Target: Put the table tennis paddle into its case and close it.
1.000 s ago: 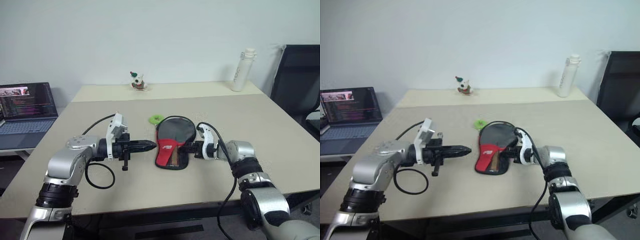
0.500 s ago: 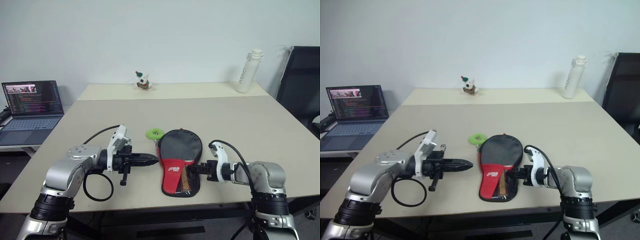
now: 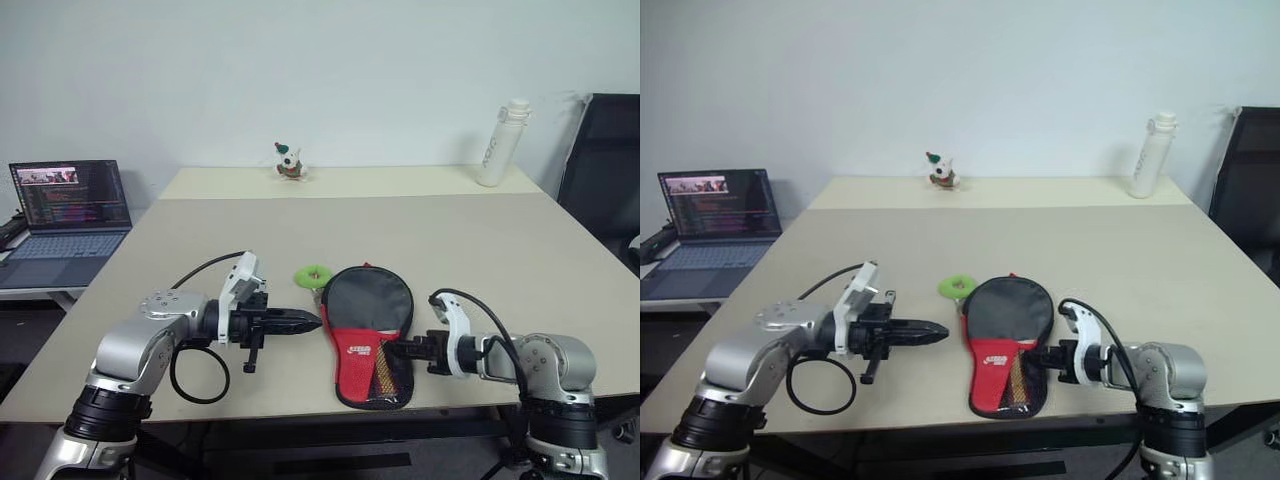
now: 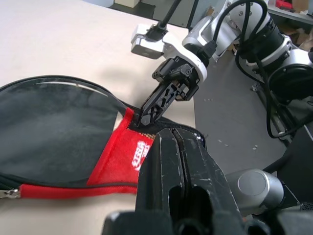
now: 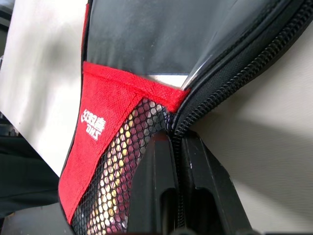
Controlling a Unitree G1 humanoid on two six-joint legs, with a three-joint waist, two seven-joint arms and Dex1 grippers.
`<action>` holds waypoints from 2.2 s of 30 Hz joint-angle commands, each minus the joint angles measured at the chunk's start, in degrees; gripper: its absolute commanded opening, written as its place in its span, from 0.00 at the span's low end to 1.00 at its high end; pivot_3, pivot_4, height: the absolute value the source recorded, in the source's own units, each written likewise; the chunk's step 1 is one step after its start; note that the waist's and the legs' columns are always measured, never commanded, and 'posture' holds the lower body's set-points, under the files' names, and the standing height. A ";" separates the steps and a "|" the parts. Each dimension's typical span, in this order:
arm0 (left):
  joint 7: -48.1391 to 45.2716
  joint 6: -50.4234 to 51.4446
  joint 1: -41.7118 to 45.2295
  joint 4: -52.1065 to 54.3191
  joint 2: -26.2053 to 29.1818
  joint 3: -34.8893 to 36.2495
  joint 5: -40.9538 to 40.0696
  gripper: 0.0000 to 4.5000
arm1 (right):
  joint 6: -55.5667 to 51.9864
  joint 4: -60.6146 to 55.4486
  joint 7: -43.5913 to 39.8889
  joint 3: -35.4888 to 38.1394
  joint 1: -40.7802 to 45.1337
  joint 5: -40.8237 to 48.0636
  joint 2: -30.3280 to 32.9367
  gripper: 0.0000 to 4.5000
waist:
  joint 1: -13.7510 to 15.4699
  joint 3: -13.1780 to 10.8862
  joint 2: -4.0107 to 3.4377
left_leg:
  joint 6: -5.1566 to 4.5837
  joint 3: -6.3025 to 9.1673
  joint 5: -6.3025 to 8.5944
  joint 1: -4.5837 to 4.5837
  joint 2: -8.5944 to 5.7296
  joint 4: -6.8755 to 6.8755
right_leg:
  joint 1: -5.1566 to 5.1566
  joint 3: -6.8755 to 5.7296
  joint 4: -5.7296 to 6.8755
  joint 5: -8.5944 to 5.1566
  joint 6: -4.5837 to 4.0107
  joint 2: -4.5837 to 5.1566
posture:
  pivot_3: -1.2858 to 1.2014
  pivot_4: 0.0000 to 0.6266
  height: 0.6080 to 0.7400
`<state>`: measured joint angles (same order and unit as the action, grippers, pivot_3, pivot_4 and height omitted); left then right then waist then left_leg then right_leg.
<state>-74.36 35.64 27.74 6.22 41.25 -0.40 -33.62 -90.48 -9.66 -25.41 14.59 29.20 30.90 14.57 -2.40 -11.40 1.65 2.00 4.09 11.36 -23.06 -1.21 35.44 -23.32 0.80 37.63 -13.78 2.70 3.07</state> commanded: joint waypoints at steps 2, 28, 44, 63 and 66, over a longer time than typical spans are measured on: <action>0.08 -1.33 0.23 0.35 0.31 0.48 -0.07 0.00 | 0.58 0.32 0.14 1.28 1.54 0.60 1.95 0.01 | 0.21 0.00 0.00 | 0.00 0.00 0.00 0.00 0.00 0.01 | 0.00 0.00 0.00 0.00 0.00 0.00 | 0.52 0.24 1.00; 9.58 -5.08 0.76 -4.99 -2.64 2.96 2.79 0.00 | 11.14 -20.75 -7.13 -7.79 -0.98 6.49 12.91 0.99 | 0.50 -0.01 0.00 | 0.00 0.01 0.00 -0.05 0.01 -0.40 | 0.00 -0.07 -0.53 0.02 0.03 -0.02 | 0.52 0.24 1.00; 25.31 -14.77 11.86 -26.35 -9.03 2.74 15.32 0.59 | 39.02 1.28 -5.28 -28.44 5.93 -9.90 3.72 1.00 | 0.70 0.00 0.04 | 0.01 0.11 0.00 -0.14 -0.07 -0.41 | -0.02 -0.20 -0.58 0.06 0.04 0.00 | 0.52 0.24 1.00; 31.11 -25.17 33.72 -75.34 -20.29 0.21 29.22 0.99 | 39.83 4.66 -0.19 -27.60 5.63 -15.25 -0.04 1.00 | 0.46 0.01 0.05 | 0.02 0.20 -0.01 -0.21 -0.21 -0.39 | -0.11 -0.39 -0.44 0.10 0.06 -0.05 | 0.52 0.24 1.00; 29.67 -25.24 33.27 -75.81 -20.29 0.27 30.06 0.99 | 39.43 4.43 0.32 -27.25 5.52 -15.28 -0.28 1.00 | 0.45 0.01 0.06 | 0.02 0.19 -0.01 -0.19 -0.22 -0.37 | -0.10 -0.37 -0.41 0.09 0.08 -0.05 | 0.52 0.24 1.00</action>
<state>-43.46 10.21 61.01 -68.29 20.59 0.35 -4.70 -51.11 -2.80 -25.46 -14.15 34.50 15.72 14.62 -1.95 -11.39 1.71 2.02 4.27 11.34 -23.25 -1.42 35.08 -23.42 0.44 37.23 -13.68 2.78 3.02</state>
